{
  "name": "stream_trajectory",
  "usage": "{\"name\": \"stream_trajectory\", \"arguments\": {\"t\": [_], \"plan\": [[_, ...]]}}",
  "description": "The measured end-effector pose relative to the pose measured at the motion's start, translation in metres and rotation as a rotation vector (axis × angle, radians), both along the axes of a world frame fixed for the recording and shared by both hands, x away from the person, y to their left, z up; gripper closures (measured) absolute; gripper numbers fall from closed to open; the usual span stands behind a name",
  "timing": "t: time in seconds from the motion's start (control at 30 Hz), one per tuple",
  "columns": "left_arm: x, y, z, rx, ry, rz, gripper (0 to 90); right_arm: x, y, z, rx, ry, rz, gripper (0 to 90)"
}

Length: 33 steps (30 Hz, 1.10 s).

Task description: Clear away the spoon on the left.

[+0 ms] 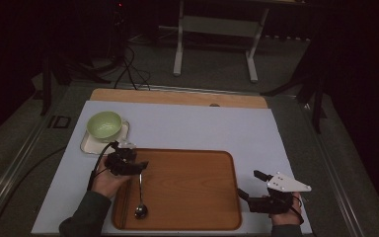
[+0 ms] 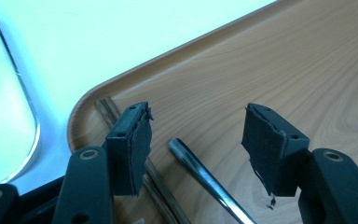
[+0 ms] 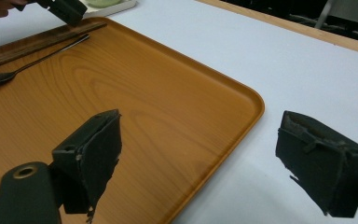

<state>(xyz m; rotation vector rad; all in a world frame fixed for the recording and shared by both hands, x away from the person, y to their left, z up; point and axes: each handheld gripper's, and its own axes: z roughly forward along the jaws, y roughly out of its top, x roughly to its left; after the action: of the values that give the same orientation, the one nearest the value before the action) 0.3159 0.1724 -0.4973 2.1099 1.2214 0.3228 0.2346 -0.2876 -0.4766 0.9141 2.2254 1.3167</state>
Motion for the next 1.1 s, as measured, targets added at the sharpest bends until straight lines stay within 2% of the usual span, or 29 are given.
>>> {"name": "stream_trajectory", "arguments": {"t": [0.53, 0.73, 0.87, 1.1], "plan": [[0.001, 0.013, 0.006, -0.013, -0.027, 0.052, 41.4, 0.0, -0.001, 0.0, -0.001, -0.003, -0.002, 13.8], [0.0, 0.018, 0.008, 0.001, -0.041, 0.072, 39.9, -0.001, -0.001, 0.0, 0.002, -0.005, -0.005, 13.8], [0.0, 0.023, 0.012, 0.004, -0.055, 0.084, 39.4, -0.001, -0.001, 0.001, 0.002, -0.005, -0.006, 13.8], [0.0, 0.035, 0.021, -0.016, -0.09, 0.127, 38.6, -0.001, -0.001, 0.001, 0.004, -0.01, -0.01, 13.8]]}}
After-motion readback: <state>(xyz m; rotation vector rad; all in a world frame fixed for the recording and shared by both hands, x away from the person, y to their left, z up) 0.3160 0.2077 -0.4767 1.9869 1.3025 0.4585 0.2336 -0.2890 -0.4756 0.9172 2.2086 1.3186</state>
